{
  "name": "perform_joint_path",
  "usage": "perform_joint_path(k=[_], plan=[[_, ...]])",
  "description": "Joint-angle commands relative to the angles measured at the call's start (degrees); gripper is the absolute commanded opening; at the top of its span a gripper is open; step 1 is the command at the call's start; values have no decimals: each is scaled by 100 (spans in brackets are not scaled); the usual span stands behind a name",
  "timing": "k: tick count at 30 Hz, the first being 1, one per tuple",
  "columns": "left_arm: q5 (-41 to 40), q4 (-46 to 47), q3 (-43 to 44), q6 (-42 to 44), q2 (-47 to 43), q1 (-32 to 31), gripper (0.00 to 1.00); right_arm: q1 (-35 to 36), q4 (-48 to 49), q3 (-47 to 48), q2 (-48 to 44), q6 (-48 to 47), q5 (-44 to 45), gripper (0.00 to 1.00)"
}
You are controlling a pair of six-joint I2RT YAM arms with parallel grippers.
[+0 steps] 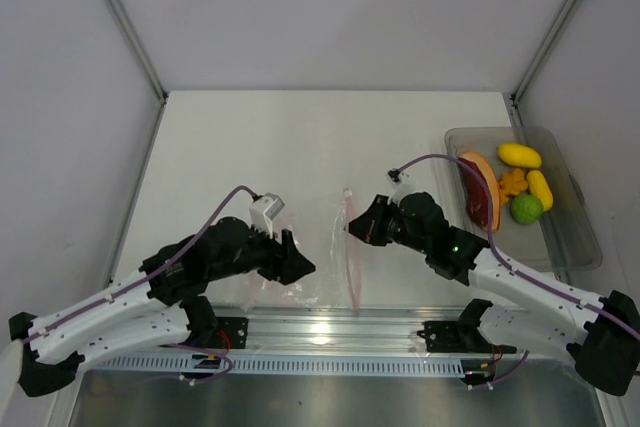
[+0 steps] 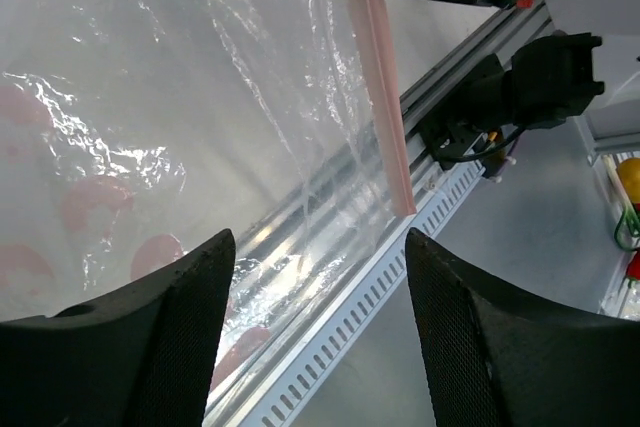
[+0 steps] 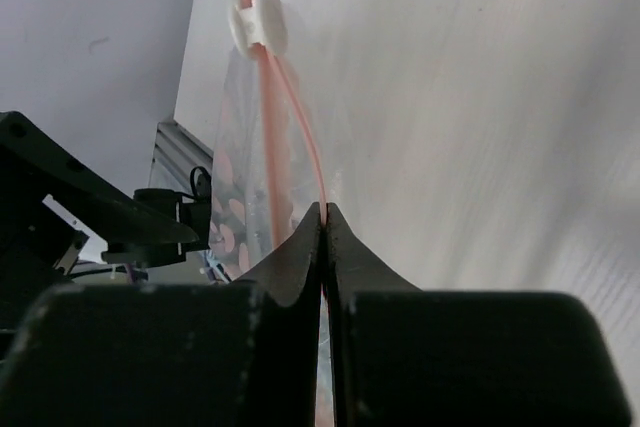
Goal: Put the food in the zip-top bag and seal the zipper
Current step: Open the zipper of the food storage bag.
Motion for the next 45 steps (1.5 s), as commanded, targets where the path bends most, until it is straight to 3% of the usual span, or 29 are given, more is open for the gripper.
perform_joint_path(k=[1, 5, 11, 19, 25, 32, 40, 42, 45], plan=[[-132, 3, 487, 193, 145, -120, 72, 55, -779, 227, -188, -432, 386, 0], [-465, 11, 803, 202, 549, -444, 72, 152, -709, 209, -180, -380, 386, 0], [-1054, -67, 1313, 132, 1314, -1033, 63, 424, -499, 235, -83, -81, 386, 0], [-2311, -1025, 2218, -105, 2448, -1825, 59, 943, -1052, 631, -57, 253, 1510, 0], [-2540, -1113, 2430, -237, 2808, -1948, 59, 1321, -1316, 877, 154, 411, 2037, 0], [-2725, -1157, 2403, -290, 3028, -1957, 46, 1681, -1324, 991, 128, 543, 2398, 0], [-2953, -1359, 2324, -325, 3239, -1957, 44, 1848, -1430, 1035, -38, 552, 2548, 0], [-3006, -1377, 2360, -299, 3283, -1948, 40, 1857, -1465, 1044, -73, 543, 2565, 0], [-3032, -1412, 2395, -194, 3293, -1905, 19, 1875, -1553, 1027, -83, 473, 2609, 0]])
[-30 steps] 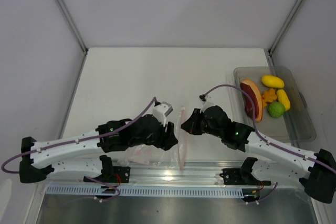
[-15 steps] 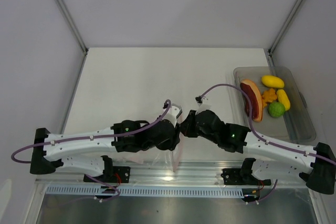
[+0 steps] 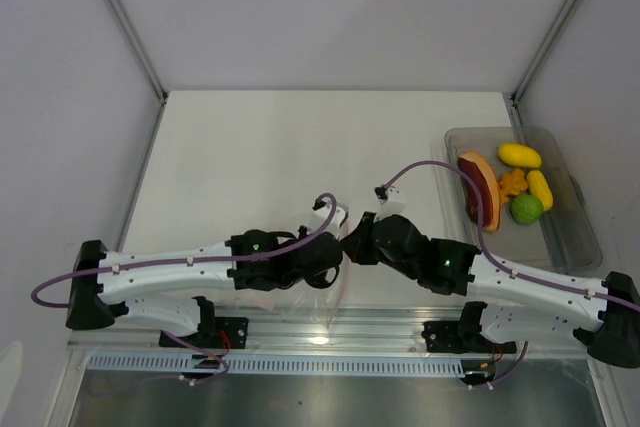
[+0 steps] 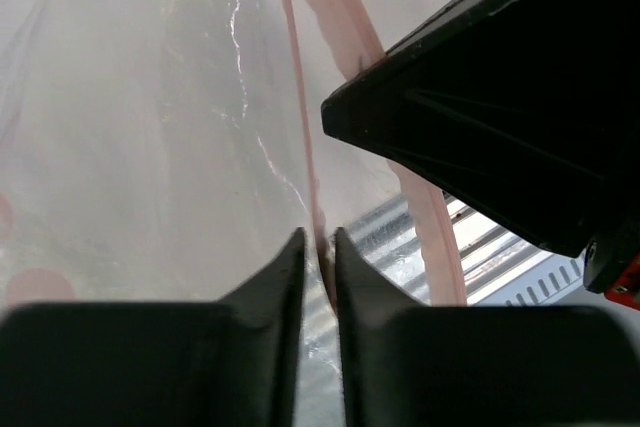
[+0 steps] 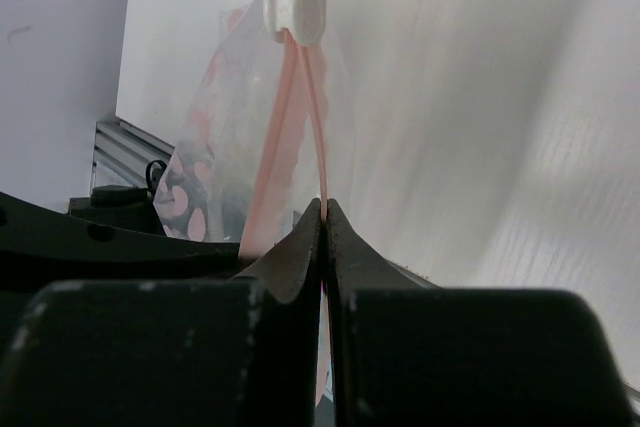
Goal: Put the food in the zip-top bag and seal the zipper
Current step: Open the zipper of the food storage bag, then pick up the fake food from the bin.
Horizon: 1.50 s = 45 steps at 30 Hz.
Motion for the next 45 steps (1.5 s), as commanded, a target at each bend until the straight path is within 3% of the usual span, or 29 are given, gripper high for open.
perform_joint_path(k=[1, 2, 14, 24, 29, 34, 37, 40, 43, 45], plan=[[-204, -101, 170, 45, -25, 17, 10, 50, -82, 244, -144, -60, 308, 0], [-187, -127, 204, 80, -52, 52, 0, 50, -161, 227, -144, -78, 343, 0], [270, 39, 381, 397, -1273, 421, 1, -161, -1119, 16, -144, -377, 800, 0], [192, 628, -208, -122, -1520, 482, 1, -398, -1005, 182, -91, -948, 229, 0], [77, 689, -112, -87, -1283, 754, 1, -468, -1549, 630, -100, -1115, 343, 45], [481, 997, -50, 71, -949, 1220, 1, -609, -2208, 964, -336, -1220, 378, 68], [499, 1208, -24, 185, -765, 1396, 1, -688, -2577, 1219, -608, -1177, 439, 87], [455, 1331, 11, 317, -598, 1563, 1, -855, -2833, 1413, -986, -1072, 536, 99], [455, 1384, 3, 440, -509, 1634, 1, -1311, -3157, 1641, -1216, -1036, 817, 99], [455, 1480, -24, 528, -491, 1643, 1, -2013, -3446, 1851, -1260, -1158, 958, 99]])
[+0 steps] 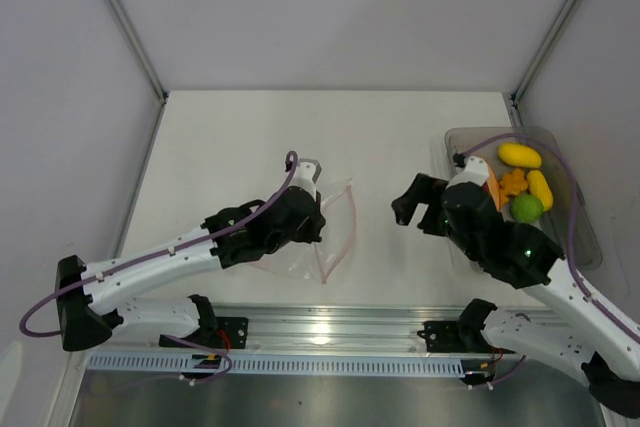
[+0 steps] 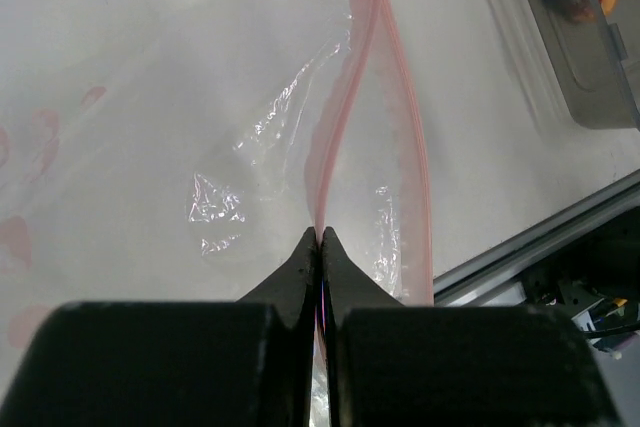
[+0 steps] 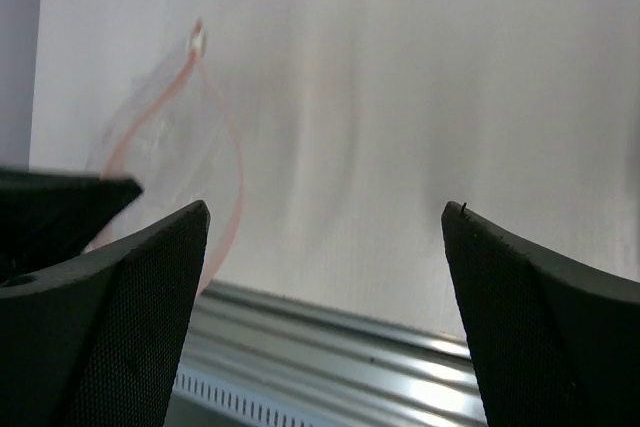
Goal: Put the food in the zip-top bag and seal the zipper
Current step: Pick up the fake food from the bin.
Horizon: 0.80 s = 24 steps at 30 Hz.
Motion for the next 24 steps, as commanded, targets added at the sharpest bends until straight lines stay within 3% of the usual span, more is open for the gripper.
perform_joint_path(k=[1, 6, 10, 13, 17, 24], plan=[[22, 418, 108, 286, -26, 54, 1, -895, -637, 475, -82, -242, 471, 99], [233, 700, -95, 435, -114, 54, 0, -2951, -814, 599, 243, -779, -336, 99], [539, 884, -209, 488, -219, 54, 1, -5163, -516, 275, 585, -1219, -1715, 97], [838, 1077, -306, 488, -316, 54, 0, -6185, -208, 55, 919, -1430, -2576, 95], [1068, 1332, -525, 470, -404, 63, 1, -6716, 370, -279, 1210, -1624, -3185, 96], [1244, 1535, -921, 418, -676, 80, 0, -6936, 926, -324, 2219, -1765, -2896, 96]])
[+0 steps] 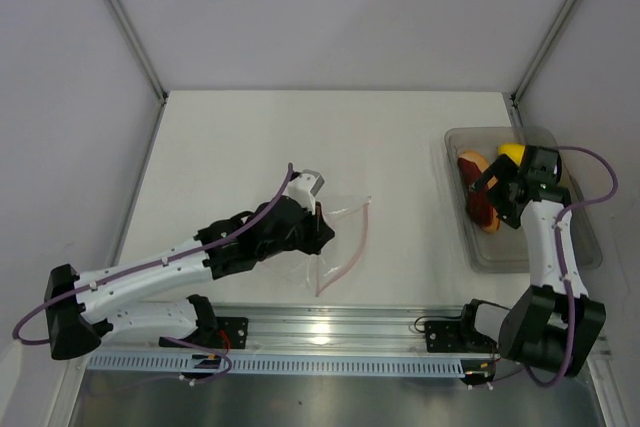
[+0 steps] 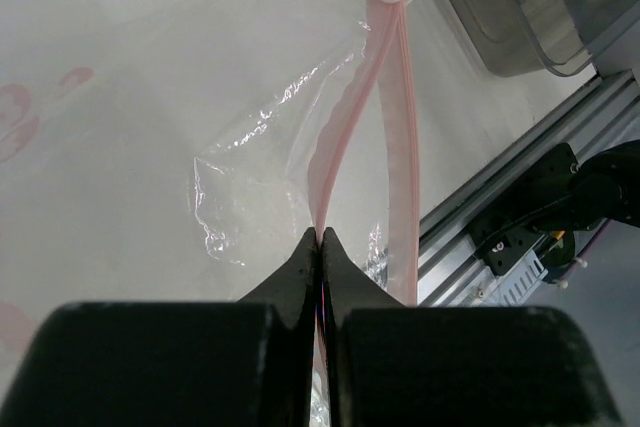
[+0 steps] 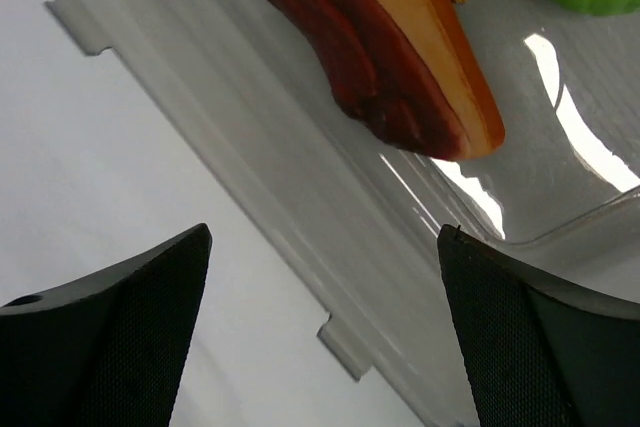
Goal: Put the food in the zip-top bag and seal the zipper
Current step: Pick up the fake food from the bin.
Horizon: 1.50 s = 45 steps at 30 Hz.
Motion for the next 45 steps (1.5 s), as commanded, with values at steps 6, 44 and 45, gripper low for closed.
perform_joint_path(k=[6, 44, 45], plan=[[806, 741, -378, 92, -487, 282, 1, -193, 781, 100, 1052, -437, 161, 97], [1036, 663, -379, 136, -698, 502, 1, -607, 2566, -471, 2811, -929, -1587, 47], [1036, 645, -379, 136, -699, 502, 0, -598, 2548, -489, 2750, -886, -1640, 45]])
